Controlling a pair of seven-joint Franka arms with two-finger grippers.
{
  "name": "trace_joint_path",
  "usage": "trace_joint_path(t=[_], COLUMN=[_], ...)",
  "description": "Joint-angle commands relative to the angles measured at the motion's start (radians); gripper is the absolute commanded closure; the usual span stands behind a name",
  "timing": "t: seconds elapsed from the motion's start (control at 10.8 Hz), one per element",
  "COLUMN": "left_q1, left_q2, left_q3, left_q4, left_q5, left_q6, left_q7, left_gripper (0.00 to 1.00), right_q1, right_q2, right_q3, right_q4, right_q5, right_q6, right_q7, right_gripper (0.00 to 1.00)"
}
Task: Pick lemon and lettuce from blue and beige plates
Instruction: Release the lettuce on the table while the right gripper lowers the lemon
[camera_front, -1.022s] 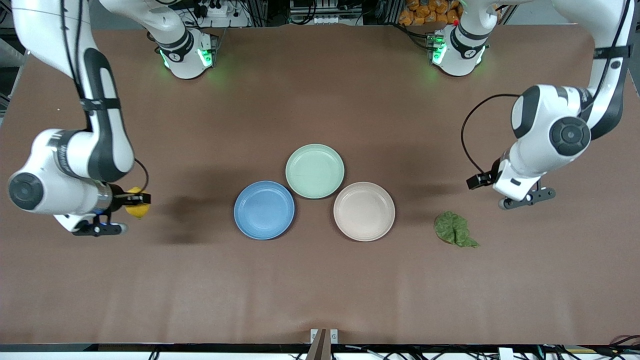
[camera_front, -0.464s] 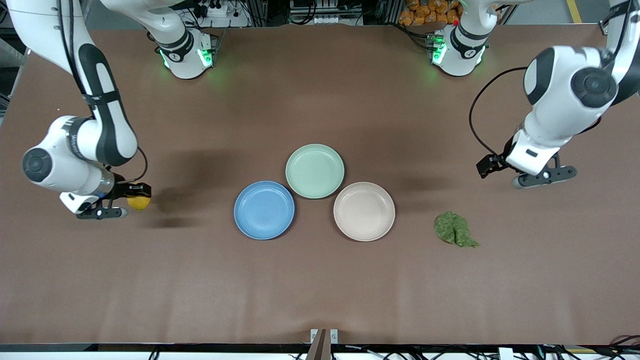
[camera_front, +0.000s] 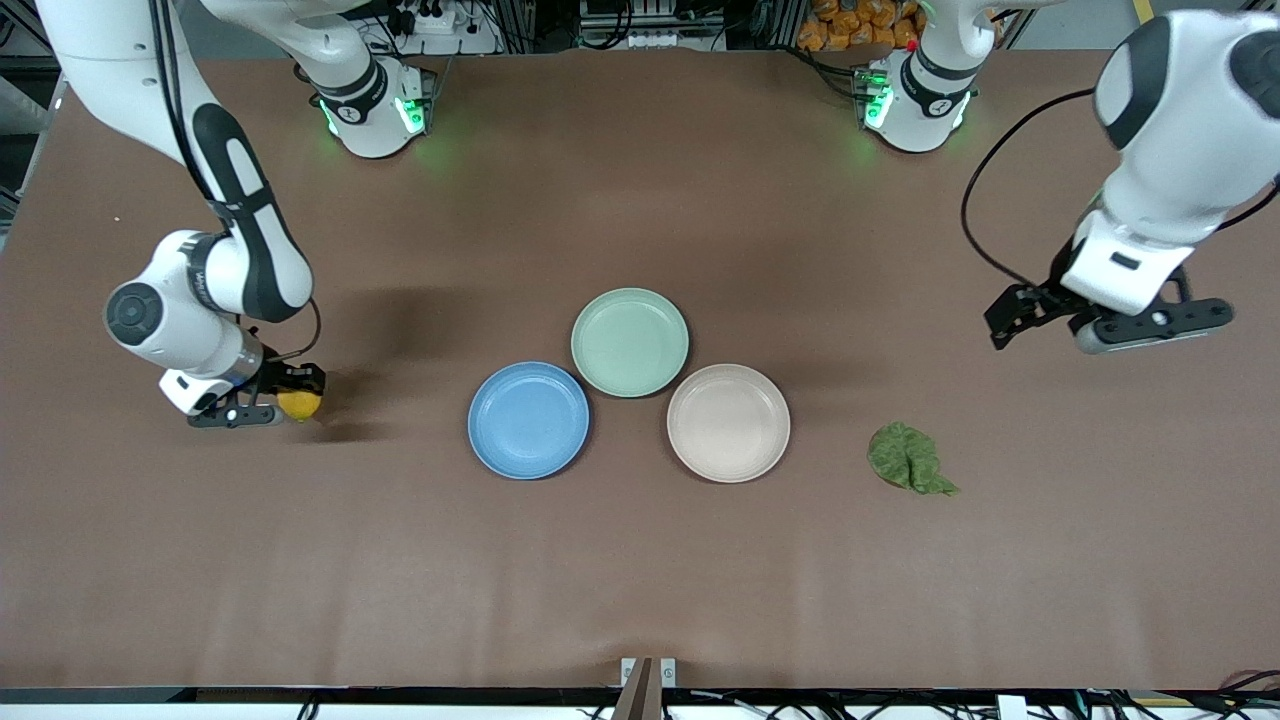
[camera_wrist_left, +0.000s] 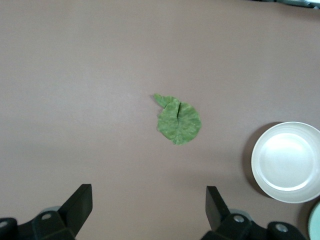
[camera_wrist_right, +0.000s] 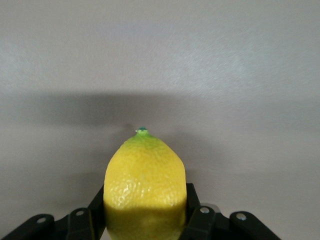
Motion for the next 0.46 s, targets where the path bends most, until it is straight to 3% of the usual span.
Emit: trace_joint_path(t=[0.0,0.09,0.19,0.28,0.37], left_q1=[0.024,0.031,0.037,0.037,0.037], left_q2=[0.012,0.015,0.018,0.022,0.025], left_q3=[-0.015,-0.015,-0.013,-0.013,-0.013], left_q4=[0.113,0.164,0.216,0.265,0.291], left_q5=[-0.027,-0.056,-0.083,-0.085,-0.084], left_q6=[-0.131,-0.197,-0.276,-0.356,-0.408], left_q7=[0.12,0.123,0.134,0.134,0.137], left_gripper=[0.0,0.0,0.0,0.0,0.0], right_q1=[-0.021,-0.02,-0.02,-0.02,-0.02], right_q2=[0.01,0.015,0.012,0.003,-0.008], right_q3=[0.022,0.022,0.022,0.02,0.02], right_q4=[-0.009,-0.008,-0.005,-0.003,0.005], right_q5=[-0.009,-0.009,-0.009,-0.009,-0.009], right_q6=[0.034,0.034,0.027,0.017,-0.005], right_q7=[-0.003,-0.001,0.004,0.004,0.007], right_gripper=[0.64,0.59,0.26,0.0,0.0])
